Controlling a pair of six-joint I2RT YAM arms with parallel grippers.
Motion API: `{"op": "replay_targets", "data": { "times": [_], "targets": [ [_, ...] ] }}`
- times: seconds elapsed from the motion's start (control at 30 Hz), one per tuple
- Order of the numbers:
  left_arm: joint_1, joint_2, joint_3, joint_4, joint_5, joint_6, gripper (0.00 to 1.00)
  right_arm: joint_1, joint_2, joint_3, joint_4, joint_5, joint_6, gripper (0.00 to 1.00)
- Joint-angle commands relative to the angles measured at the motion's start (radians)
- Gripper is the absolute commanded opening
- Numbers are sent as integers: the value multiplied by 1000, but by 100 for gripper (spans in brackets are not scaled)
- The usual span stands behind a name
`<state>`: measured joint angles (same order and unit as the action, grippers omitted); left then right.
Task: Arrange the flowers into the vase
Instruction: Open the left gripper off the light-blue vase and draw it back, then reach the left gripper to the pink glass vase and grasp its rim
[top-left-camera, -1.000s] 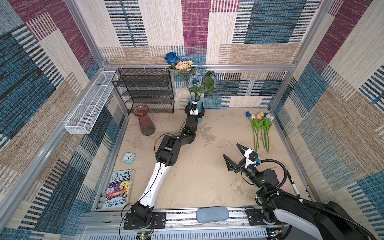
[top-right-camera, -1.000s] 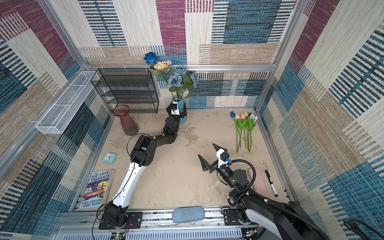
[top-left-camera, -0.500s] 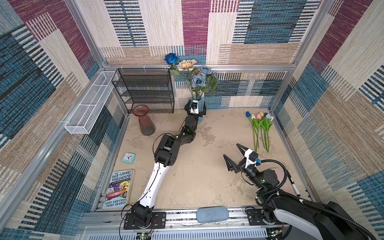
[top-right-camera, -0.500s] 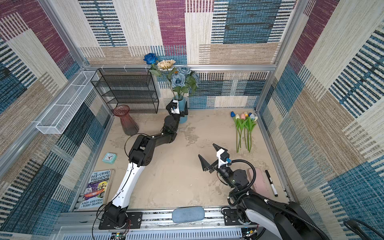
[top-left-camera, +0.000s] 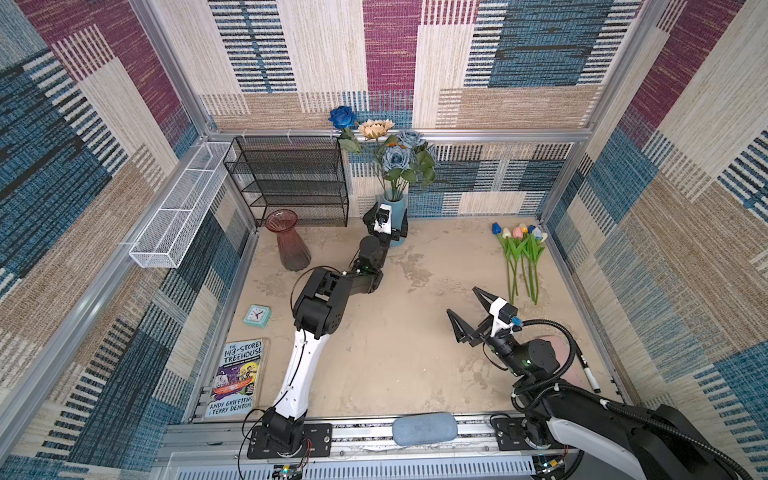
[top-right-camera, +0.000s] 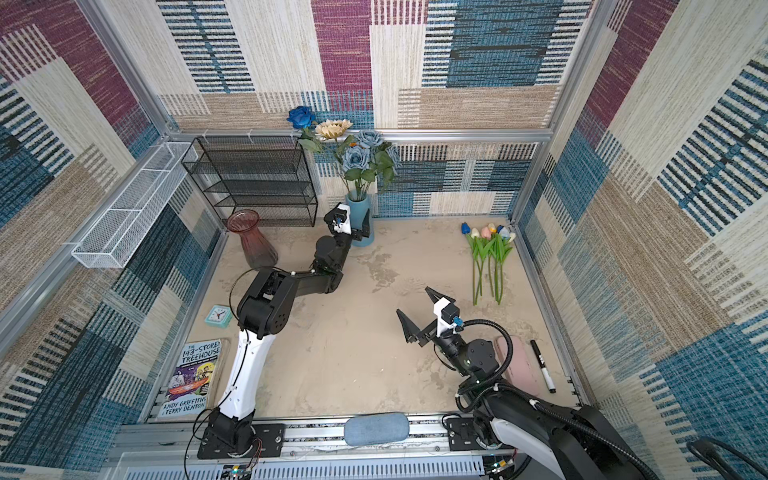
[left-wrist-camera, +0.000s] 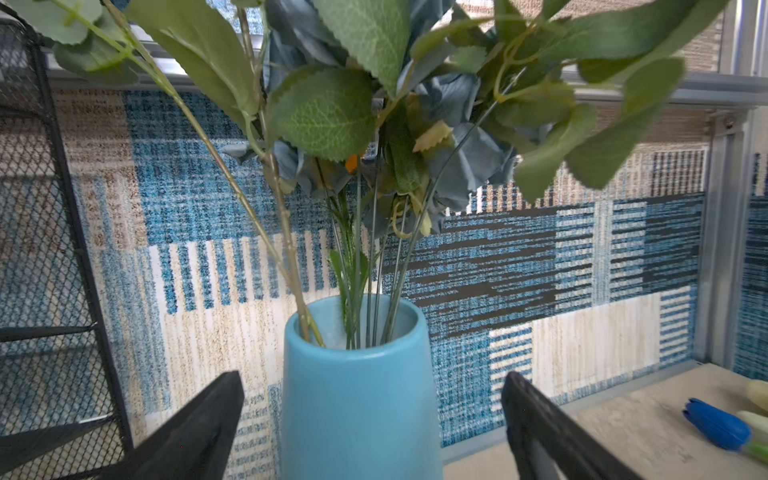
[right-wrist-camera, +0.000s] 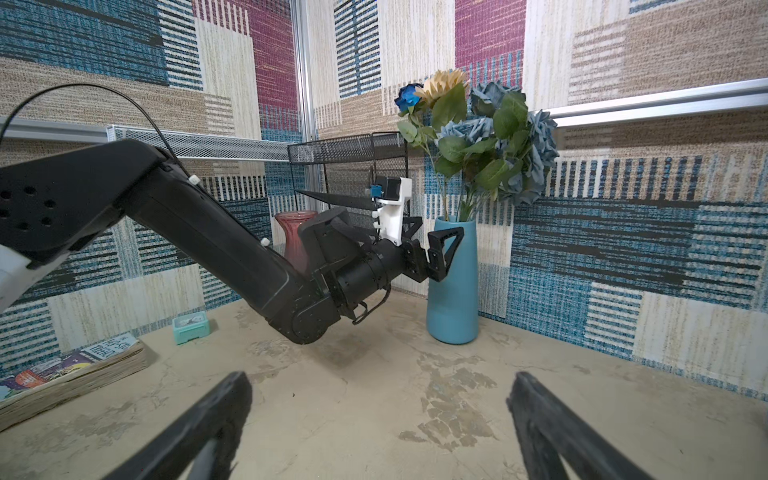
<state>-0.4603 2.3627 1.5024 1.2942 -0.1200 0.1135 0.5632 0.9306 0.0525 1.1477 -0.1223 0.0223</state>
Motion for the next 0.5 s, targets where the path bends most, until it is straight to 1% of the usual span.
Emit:
{"op": "replay_targets", "data": {
  "times": [0.0, 0.07, 0.17, 0.27, 0.33, 0.4, 0.47],
  "targets": [
    [-1, -120, -139, 83, 77, 40, 100, 1, -3, 1, 16, -15, 0, 100],
    [-1, -239, -288, 86, 90, 55, 100, 1, -6, 4, 9, -36, -13, 100],
    [3, -474, -548, 49, 44, 63, 99, 1, -10, 13, -17, -45, -18, 100],
    [27, -709, -774, -41, 17, 62, 99, 1, -4, 23, -30, -56, -26, 100],
    [68, -839, -873, -160, 4, 63, 100, 1, -3, 24, -30, -66, -26, 100],
    [131, -961, -963, -277, 17, 68, 100, 1, -6, 24, -31, -78, -25, 100],
    [182, -1038, -1044, -295, 1, 95, 100, 1, -3, 24, -29, -79, -24, 100]
  ]
}}
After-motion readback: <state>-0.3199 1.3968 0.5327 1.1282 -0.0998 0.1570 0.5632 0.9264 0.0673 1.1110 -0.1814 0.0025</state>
